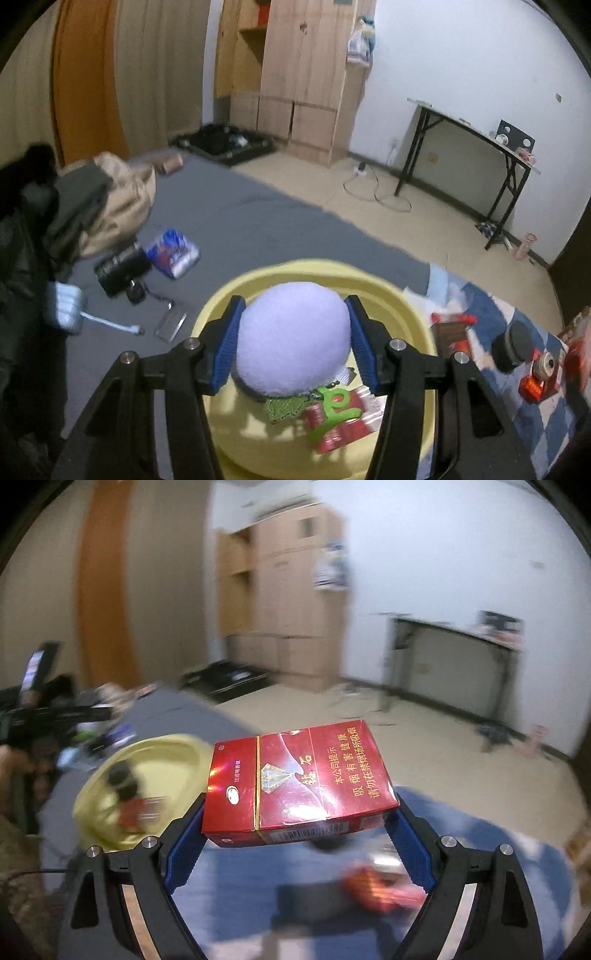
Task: Organize rigid objects
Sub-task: 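Carry the pompom and red-gold pack into the yellow tray and release both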
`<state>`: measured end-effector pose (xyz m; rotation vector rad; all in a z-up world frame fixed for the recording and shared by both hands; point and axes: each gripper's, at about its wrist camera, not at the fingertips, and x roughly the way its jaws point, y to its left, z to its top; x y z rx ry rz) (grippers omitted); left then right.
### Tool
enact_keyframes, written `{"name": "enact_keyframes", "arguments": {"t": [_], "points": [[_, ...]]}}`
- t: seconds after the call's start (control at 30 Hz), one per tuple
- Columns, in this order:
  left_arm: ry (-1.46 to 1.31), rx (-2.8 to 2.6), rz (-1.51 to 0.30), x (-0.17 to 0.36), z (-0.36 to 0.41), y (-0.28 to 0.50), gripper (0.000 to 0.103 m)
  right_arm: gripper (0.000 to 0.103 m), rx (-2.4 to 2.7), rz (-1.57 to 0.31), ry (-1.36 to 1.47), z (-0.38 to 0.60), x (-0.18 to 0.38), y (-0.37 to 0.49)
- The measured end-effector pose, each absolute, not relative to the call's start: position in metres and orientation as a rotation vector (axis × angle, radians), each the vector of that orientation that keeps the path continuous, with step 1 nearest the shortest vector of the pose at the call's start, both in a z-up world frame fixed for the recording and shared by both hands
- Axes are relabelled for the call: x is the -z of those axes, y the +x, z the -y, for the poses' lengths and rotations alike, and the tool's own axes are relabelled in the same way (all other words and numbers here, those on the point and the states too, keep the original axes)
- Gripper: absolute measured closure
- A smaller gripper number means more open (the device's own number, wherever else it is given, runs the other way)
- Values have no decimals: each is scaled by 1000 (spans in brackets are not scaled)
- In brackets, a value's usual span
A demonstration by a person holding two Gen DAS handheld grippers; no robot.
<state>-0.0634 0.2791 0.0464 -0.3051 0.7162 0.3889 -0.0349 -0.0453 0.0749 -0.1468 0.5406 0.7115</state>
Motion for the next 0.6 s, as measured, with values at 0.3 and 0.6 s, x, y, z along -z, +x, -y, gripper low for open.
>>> {"name": "enact_keyframes", "arguments": {"t": [0.3, 0.6], "points": [[-502, -370, -800, 12, -320, -54, 47, 13, -987, -771, -365, -123, -13, -31], [-499, -376, -797, 21, -314, -45, 46, 13, -996, -878, -434, -184, 17, -17]]}}
